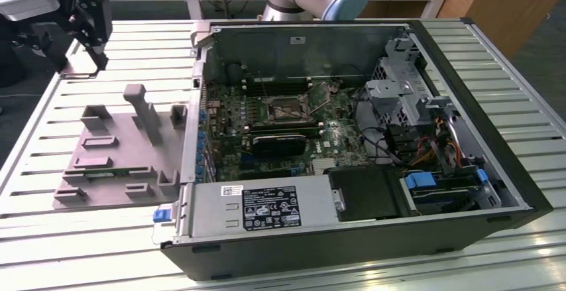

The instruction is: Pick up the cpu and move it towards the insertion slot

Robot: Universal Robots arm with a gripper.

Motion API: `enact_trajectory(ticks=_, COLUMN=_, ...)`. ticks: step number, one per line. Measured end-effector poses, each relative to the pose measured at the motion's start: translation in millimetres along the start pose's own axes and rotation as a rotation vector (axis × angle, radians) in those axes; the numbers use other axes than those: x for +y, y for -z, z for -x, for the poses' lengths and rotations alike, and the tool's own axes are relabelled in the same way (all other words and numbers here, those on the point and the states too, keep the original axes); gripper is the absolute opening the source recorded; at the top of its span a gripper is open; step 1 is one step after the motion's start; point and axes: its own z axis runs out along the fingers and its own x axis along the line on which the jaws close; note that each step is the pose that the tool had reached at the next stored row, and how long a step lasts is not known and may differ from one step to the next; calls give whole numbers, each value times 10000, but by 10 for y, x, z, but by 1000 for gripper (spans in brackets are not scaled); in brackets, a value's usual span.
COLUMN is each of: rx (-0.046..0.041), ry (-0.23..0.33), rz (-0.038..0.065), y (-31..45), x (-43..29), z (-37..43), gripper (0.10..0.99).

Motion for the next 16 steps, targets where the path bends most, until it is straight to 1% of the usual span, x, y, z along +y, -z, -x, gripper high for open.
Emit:
enact_trajectory(ticks=11, rx=4, ry=0, rz=-1, y=-10, x=6, z=299, gripper=537)
enact_trajectory(ticks=16, rx=5, ry=-1, rz=-1, y=-15, x=9, z=447, gripper=537)
